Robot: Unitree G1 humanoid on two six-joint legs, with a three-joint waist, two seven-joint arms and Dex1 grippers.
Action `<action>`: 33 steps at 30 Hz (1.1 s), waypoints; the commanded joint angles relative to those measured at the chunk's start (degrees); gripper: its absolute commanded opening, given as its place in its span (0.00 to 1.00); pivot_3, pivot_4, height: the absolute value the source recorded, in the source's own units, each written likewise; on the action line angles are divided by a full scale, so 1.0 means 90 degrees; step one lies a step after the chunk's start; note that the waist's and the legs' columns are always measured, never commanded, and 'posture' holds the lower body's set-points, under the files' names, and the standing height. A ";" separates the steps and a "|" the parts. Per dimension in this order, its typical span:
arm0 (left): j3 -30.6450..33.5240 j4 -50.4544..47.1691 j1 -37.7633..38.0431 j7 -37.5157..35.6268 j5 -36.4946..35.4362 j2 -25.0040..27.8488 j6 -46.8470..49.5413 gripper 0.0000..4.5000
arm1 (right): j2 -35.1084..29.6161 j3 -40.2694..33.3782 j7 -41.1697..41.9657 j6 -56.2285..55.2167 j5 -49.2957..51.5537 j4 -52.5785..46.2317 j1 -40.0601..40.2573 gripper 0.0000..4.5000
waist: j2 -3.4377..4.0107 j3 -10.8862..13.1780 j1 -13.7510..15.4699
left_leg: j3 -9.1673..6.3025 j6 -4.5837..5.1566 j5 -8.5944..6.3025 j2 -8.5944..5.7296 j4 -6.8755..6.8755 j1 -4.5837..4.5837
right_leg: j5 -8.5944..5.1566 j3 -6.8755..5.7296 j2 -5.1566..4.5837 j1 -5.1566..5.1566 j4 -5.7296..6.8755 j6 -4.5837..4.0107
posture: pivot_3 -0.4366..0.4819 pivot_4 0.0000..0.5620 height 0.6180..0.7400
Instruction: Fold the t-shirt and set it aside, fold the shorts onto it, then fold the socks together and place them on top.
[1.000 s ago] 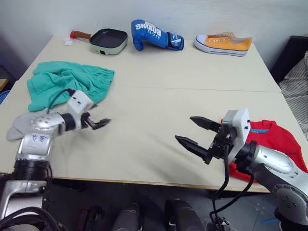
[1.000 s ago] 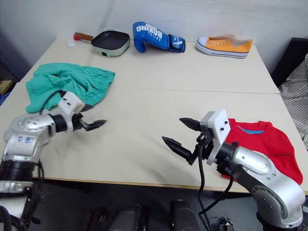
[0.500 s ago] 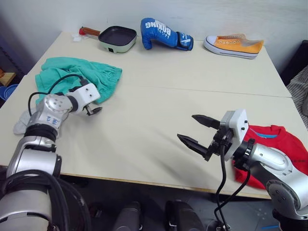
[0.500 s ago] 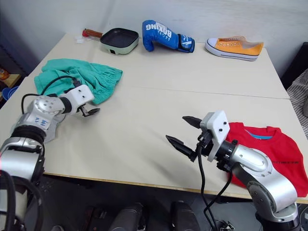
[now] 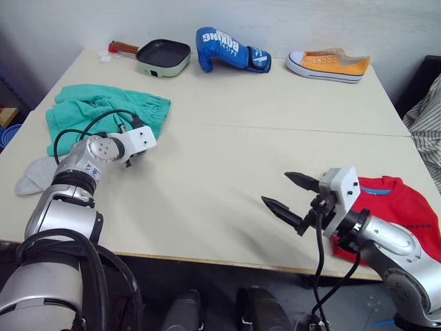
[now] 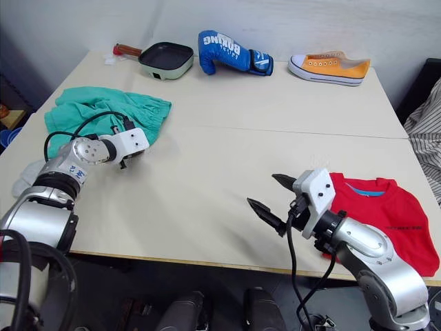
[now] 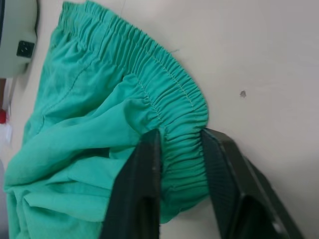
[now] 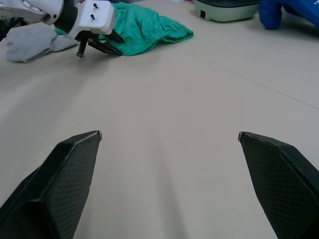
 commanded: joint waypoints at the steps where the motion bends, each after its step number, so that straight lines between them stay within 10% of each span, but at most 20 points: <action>1: 0.0378 0.0152 -0.0061 -0.0129 -0.0299 0.0000 0.0397 0.01 | -0.0075 -0.0233 -0.0095 -0.0001 0.0102 -0.0413 0.0055 1.00 | 0.0000 0.0000 -0.0006 | 0.0000 0.0000 0.0000 0.0000 0.0000 0.0000 | 0.0000 -0.0001 0.0000 0.0000 0.0000 0.0000 | 0.48 0.27 1.00; 11: 0.1761 -0.0745 0.0029 -0.3586 -0.2207 -0.0616 0.2419 0.01 | -0.0387 -0.0263 -0.0018 0.0169 0.0104 -0.0621 0.0169 1.00 | -0.0001 -0.0001 0.0054 | -0.0001 0.0000 0.0000 0.0000 0.0006 -0.0001 | 0.0000 -0.0006 0.0000 0.0001 0.0001 0.0000 | 0.48 0.27 1.00; 15: 0.1387 -0.4082 0.1138 -0.5079 -0.3138 -0.1014 0.4758 0.01 | -0.0568 -0.0259 0.0077 0.0134 0.0036 -0.0519 0.0141 1.00 | 0.0000 -0.0002 0.0039 | -0.0007 0.0006 -0.0004 -0.0001 0.0008 -0.0004 | 0.0000 -0.0002 -0.0001 0.0002 0.0000 0.0000 | 0.48 0.27 1.00; 19: 0.0818 -0.6283 0.1768 -0.4782 -0.3506 -0.1874 0.6130 0.01 | -0.0810 -0.0091 0.0296 0.0075 -0.0164 -0.0375 0.0038 1.00 | 0.0000 -0.0002 0.0060 | -0.0012 0.0005 -0.0006 -0.0001 0.0007 -0.0005 | 0.0000 0.0004 -0.0001 0.0002 -0.0002 0.0000 | 0.48 0.27 1.00; 26: -0.0167 -0.7146 0.1955 -0.4273 -0.3417 -0.2749 0.6616 0.01 | -0.1273 0.0278 0.0629 -0.0118 -0.0839 -0.0330 0.0118 1.00 | 0.0003 -0.0004 -0.0046 | -0.0001 -0.0001 -0.0001 0.0003 0.0018 0.0004 | 0.0001 0.0027 0.0015 0.0012 0.0004 0.0002 | 0.48 0.27 1.00; 33: 0.0691 -0.8268 0.1977 -0.4680 -0.4809 -0.2670 0.7125 0.47 | -0.1552 0.0550 0.0778 -0.0498 -0.1672 -0.0488 0.0531 1.00 | 0.0004 -0.0004 -0.0090 | -0.0003 -0.0016 0.0007 0.0012 0.0013 0.0011 | 0.0001 0.0029 0.0022 0.0010 0.0014 0.0001 | 0.48 0.27 1.00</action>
